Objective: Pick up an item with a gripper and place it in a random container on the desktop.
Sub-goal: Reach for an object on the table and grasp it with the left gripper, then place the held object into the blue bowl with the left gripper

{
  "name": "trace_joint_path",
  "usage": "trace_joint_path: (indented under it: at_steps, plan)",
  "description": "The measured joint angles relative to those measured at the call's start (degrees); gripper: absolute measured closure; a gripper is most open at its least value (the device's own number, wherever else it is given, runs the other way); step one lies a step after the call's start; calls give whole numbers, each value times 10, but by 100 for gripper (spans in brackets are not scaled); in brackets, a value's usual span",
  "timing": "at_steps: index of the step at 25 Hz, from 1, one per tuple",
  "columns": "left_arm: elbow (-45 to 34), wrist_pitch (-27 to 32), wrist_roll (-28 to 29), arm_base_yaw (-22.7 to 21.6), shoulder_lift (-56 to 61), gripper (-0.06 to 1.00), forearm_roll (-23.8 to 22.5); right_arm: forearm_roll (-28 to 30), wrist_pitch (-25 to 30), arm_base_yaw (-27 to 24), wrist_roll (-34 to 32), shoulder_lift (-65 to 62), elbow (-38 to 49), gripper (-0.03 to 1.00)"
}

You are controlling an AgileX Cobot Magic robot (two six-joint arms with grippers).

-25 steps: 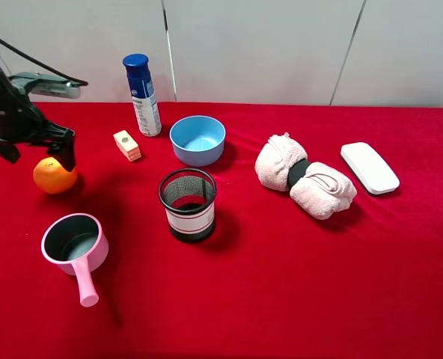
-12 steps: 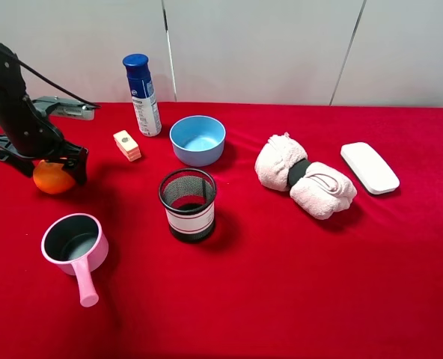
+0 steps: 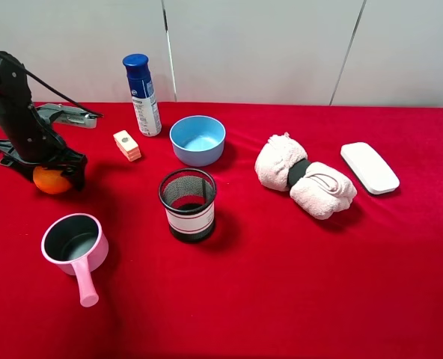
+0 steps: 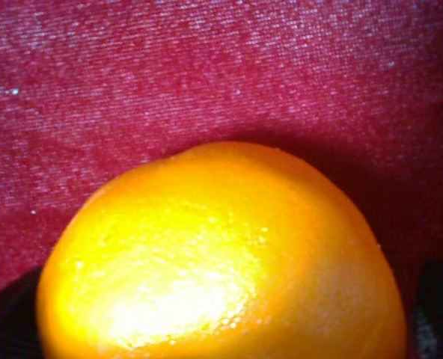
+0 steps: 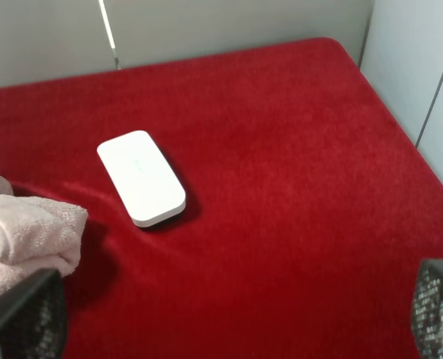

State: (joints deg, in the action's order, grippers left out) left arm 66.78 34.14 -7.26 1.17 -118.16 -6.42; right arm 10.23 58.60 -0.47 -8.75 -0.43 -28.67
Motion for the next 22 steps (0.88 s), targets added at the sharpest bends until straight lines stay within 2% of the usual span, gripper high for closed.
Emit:
trace_joint_path:
  at_steps: [2,22]
  plan:
    - [0,0,0,0,0,21,-4,0,0,0,0,0,0,27]
    - [2,13,0,0,30,21,-4,0,0,0,0,0,0,27]
